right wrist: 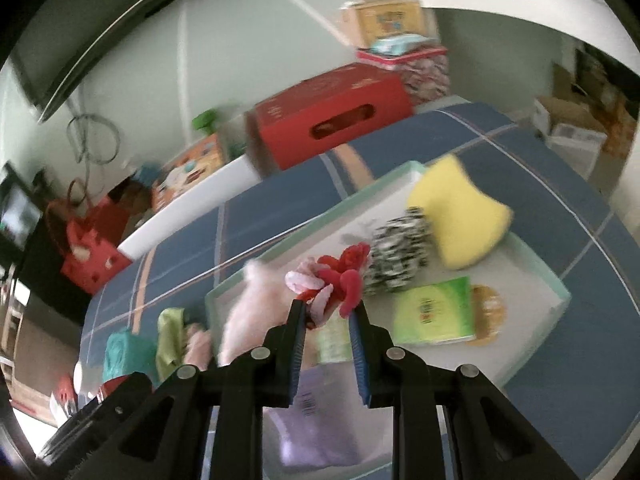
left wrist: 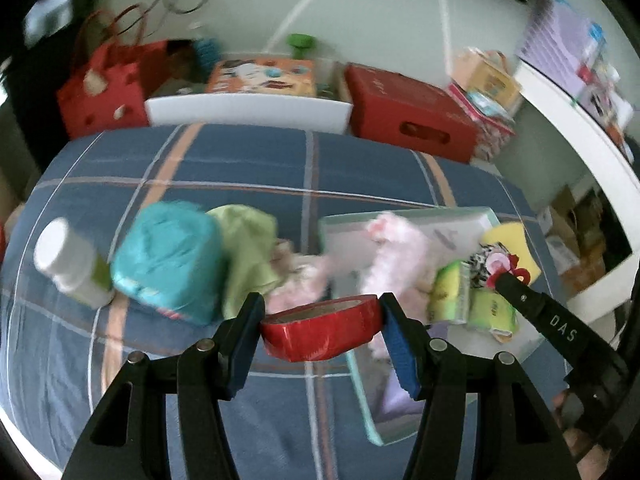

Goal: Organize soft objects
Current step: 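Carry the red tape roll and red hair tie over the white tray, then open both tools to drop the tape roll and hair tie into the tray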

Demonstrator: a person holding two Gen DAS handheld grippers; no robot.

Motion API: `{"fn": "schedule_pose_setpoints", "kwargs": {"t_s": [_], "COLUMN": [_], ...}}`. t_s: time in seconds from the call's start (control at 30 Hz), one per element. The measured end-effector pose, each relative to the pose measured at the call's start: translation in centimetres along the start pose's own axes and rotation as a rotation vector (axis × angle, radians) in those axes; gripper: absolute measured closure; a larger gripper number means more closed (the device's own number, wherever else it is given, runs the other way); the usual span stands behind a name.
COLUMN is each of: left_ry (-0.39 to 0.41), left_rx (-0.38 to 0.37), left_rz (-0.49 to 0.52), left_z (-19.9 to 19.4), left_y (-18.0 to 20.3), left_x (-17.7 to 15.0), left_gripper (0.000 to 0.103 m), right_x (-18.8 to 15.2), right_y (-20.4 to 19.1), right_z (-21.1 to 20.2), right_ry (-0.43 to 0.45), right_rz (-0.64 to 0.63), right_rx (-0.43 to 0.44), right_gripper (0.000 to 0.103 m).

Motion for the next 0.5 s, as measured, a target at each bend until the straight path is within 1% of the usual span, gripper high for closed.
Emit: {"fn": "schedule_pose_setpoints", "kwargs": {"t_s": [0.13, 0.3, 0.4, 0.5], "left_ry": [-0.009, -0.026, -0.041, -0.066], "left_rx": [-0.036, -0.091, -0.095, -0.091], "left_rz": [0.075, 0.131, 0.154, 0.148], "left_z": [1.9, 4.1, 5.5, 6.8], "left_y": [3.7, 7.5, 8.8, 9.2], "left_x": [0.0, -0.2, -0.2, -0.4], "left_gripper": [0.043, 0.043, 0.043, 0.043], "right_x": [0.7, 1.2, 1.3, 0.9], "right_y": [3.3, 4.8, 5.1, 5.6], "right_z": [0.8, 1.7, 2.1, 2.6], "right_ry": [-0.002, -0.006, -0.007, -0.024], "right_rz": [0.065, 0.109, 0.113, 0.113], "right_rx": [-0.046, -0.056, -0.065, -0.080], "right_gripper": [0.079, 0.079, 0.077, 0.076]}}
Point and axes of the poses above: each gripper's, at about its wrist camera, not at the fingertips, and z roughly the way its jaws point, y to its right, x to its top, the point moved 9 cm from there along z, roughly the way its jaws point, and after that the axes turned 15 degrees about y, right-handed, at the moved point
